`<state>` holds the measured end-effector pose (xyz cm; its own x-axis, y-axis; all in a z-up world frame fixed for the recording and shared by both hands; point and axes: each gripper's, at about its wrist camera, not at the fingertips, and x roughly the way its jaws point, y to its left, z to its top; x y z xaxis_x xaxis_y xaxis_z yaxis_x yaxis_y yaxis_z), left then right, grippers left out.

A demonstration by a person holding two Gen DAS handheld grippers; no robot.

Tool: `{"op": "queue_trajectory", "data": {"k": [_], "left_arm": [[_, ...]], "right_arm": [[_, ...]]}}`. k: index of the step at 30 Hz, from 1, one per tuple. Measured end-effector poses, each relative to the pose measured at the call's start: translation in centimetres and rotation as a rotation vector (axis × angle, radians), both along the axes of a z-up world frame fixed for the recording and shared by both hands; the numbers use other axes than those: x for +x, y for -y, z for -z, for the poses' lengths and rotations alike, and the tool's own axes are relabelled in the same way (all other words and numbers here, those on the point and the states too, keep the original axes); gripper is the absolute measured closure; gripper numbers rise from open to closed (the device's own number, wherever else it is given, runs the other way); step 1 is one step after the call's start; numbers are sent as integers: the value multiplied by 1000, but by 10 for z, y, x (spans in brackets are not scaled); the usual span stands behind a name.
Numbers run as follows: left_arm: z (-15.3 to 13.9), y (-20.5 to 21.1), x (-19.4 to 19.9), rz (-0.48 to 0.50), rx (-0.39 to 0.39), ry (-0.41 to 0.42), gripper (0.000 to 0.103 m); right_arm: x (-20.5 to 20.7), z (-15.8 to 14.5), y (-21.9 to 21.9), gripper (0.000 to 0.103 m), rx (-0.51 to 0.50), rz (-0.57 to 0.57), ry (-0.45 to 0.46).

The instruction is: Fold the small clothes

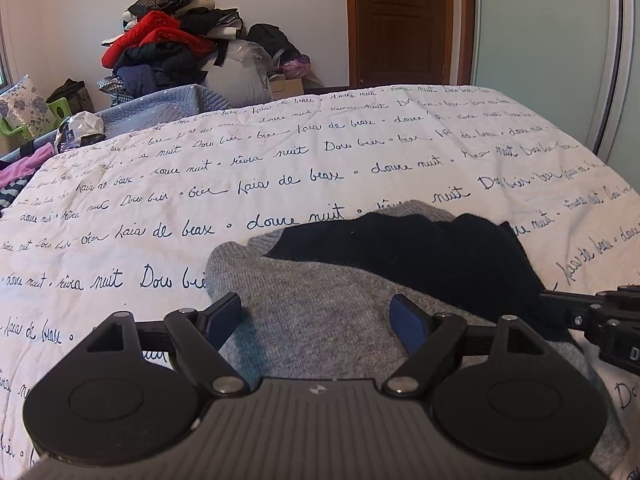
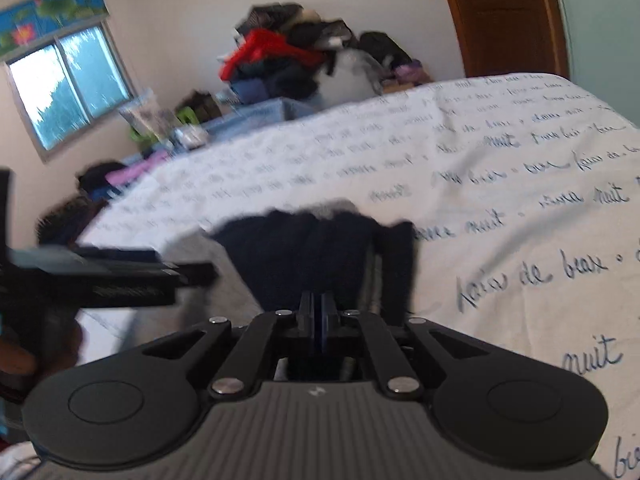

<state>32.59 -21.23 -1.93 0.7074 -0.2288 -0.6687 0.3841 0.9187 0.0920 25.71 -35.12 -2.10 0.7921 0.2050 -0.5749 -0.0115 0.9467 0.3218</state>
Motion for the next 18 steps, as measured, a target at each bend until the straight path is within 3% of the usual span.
{"op": "queue_trajectory", "data": {"k": [5, 9, 15, 17, 18], "left_arm": [[0, -2, -1, -4, 4, 1, 21], [0, -4, -2, -14, -7, -4, 20], [-1, -11, -11, -14, -4, -5, 19], [-2, -19, -16, -13, -6, 1, 18], [-4, -24, -20, -13, -9, 3, 17]], "right_arm": [[-11, -8, 2, 99, -28, 61, 29], [-19, -15, -3, 98, -6, 24, 66], [-15, 4, -4, 98, -31, 19, -4], [-21, -1, -1, 96, -13, 31, 6], [-24, -5, 0, 88, -19, 40, 15]]}}
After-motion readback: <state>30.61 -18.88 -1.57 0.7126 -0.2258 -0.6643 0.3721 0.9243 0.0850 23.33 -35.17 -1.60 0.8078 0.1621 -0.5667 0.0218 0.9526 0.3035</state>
